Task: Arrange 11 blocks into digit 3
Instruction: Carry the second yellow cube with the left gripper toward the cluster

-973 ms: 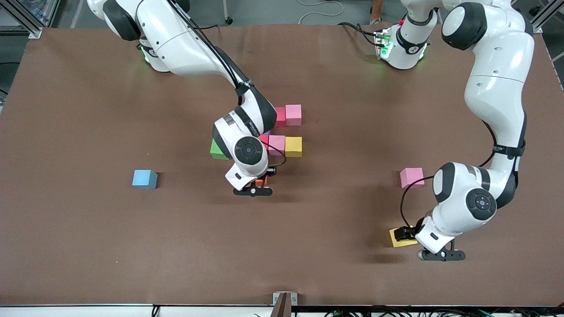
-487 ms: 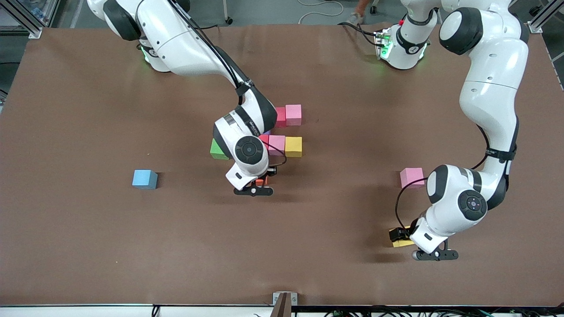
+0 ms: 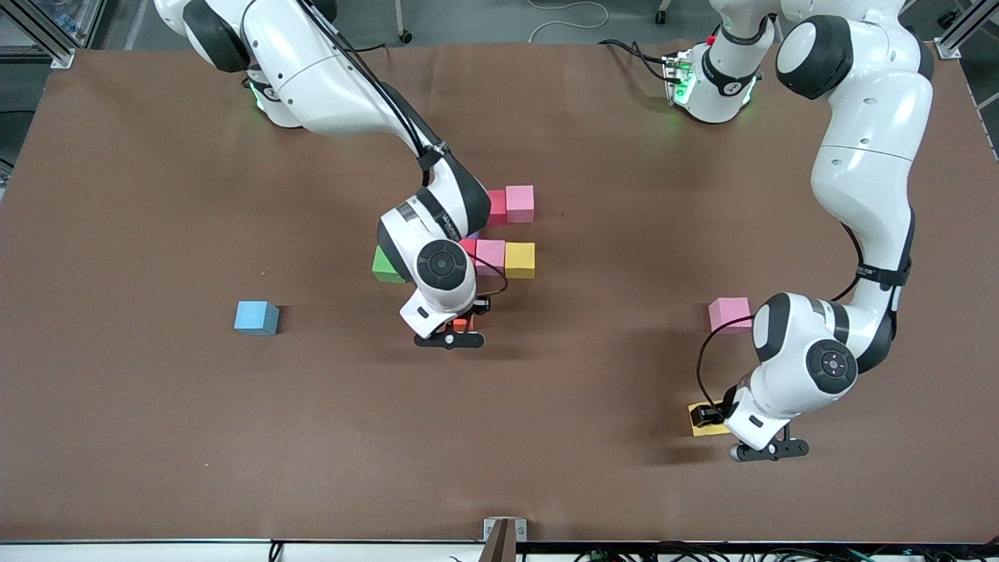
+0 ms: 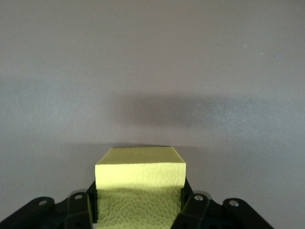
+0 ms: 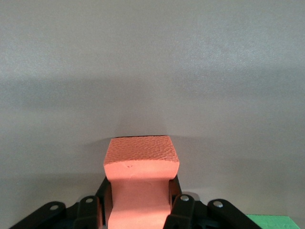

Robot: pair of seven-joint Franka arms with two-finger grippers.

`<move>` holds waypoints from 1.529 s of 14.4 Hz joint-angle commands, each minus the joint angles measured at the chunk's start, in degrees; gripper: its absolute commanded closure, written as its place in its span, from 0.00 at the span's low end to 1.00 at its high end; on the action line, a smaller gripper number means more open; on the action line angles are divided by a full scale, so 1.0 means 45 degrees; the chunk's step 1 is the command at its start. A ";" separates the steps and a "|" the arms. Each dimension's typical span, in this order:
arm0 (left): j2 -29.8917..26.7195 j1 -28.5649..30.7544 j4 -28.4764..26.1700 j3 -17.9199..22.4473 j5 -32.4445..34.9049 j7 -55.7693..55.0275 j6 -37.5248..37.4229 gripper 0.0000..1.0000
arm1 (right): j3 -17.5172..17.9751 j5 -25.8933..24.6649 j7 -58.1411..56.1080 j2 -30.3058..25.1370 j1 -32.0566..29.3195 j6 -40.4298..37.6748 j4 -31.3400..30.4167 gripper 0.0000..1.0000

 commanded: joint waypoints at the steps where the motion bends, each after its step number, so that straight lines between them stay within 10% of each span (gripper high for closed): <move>1: -0.0784 -0.0371 -0.0014 0.0008 -0.0122 -0.2072 -0.1308 0.73 | -0.0080 -0.0267 0.0321 0.0115 0.0116 0.0084 0.0108 1.00; 18: -0.1372 -0.4278 -0.0423 -0.0325 -0.0122 -2.0336 -0.2326 0.75 | -0.0061 -0.0189 0.0340 0.0115 0.0233 0.0085 -0.0126 0.95; 21: -0.1450 -0.4475 -0.0657 -0.0461 -0.0122 -2.1687 -0.2307 0.75 | -0.0061 -0.0209 0.0263 0.0154 0.0214 0.0065 -0.0126 0.65; 22: -0.1527 -0.4475 -0.0813 -0.0616 -0.0122 -2.1981 -0.2268 0.75 | -0.0061 -0.0228 0.0204 0.0154 0.0214 0.0065 -0.0126 0.28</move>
